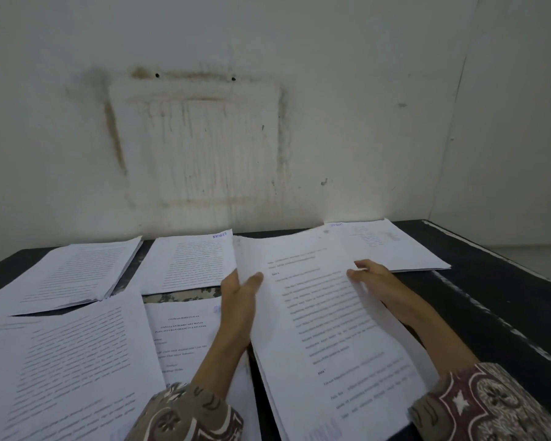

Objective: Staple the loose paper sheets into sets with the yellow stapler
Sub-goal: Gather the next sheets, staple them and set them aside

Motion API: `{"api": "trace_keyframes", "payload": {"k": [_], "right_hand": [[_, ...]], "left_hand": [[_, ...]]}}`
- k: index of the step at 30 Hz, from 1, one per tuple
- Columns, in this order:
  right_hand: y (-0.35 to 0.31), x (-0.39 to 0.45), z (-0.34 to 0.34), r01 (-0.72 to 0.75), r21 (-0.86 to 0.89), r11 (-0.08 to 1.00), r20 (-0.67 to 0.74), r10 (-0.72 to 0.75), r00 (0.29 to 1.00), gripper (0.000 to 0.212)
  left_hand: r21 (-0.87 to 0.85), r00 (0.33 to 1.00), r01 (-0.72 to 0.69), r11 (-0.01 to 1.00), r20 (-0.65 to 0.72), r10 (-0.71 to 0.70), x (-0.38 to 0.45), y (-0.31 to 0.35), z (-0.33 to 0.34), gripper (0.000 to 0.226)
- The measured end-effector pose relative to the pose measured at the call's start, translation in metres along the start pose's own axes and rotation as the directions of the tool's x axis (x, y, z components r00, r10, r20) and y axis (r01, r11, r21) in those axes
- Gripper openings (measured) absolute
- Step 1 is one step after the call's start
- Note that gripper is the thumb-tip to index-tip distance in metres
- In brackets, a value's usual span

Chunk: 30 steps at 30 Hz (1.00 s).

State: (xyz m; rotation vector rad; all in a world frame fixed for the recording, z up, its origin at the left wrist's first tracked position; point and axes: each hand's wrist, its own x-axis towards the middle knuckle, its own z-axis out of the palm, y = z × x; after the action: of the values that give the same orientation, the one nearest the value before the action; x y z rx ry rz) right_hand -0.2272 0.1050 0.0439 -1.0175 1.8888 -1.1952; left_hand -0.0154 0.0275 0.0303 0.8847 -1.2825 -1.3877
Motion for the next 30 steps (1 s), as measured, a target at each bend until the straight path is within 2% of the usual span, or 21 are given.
{"api": "trace_keyframes", "payload": {"k": [4,8,13,18,20,24,27,30], "right_hand": [[0.003,-0.007,-0.012,-0.048,-0.048,0.998,0.156,0.055,0.986,0.022],[0.008,-0.007,-0.023,-0.031,-0.076,0.997,0.206,0.046,0.977,0.014],[0.014,-0.008,-0.033,-0.033,-0.03,0.999,0.292,0.04,0.956,0.024],[0.011,-0.004,-0.042,0.017,0.02,1.0,0.138,-0.019,0.99,0.023],[0.01,0.0,-0.047,0.012,0.078,0.997,0.052,-0.016,0.999,0.018],[0.011,0.009,-0.062,0.016,0.118,0.993,-0.113,-0.003,0.994,0.014],[0.014,0.018,-0.077,0.019,0.093,0.996,-0.209,0.001,0.978,0.019],[0.017,0.028,-0.095,0.012,0.063,0.998,-0.26,0.005,0.966,0.023]], "left_hand": [[-0.116,0.989,-0.011,0.993,-0.144,-0.006,0.006,0.01,-0.009,0.017],[-0.163,0.969,-0.031,0.986,-0.245,-0.01,0.019,0.018,-0.016,0.026],[-0.191,0.97,-0.038,0.981,-0.244,-0.01,0.032,0.036,-0.015,0.023],[-0.183,0.985,0.068,0.981,-0.142,-0.094,0.049,0.041,0.005,0.026],[-0.019,0.988,0.127,0.992,-0.082,-0.129,0.05,0.034,0.016,0.031],[0.295,0.966,0.145,0.944,0.165,-0.199,0.037,0.016,0.046,0.033],[0.413,0.925,0.154,0.898,0.259,-0.278,0.029,0.006,0.069,0.029],[0.446,0.9,0.174,0.878,0.289,-0.325,0.033,0.004,0.09,0.018]]}}
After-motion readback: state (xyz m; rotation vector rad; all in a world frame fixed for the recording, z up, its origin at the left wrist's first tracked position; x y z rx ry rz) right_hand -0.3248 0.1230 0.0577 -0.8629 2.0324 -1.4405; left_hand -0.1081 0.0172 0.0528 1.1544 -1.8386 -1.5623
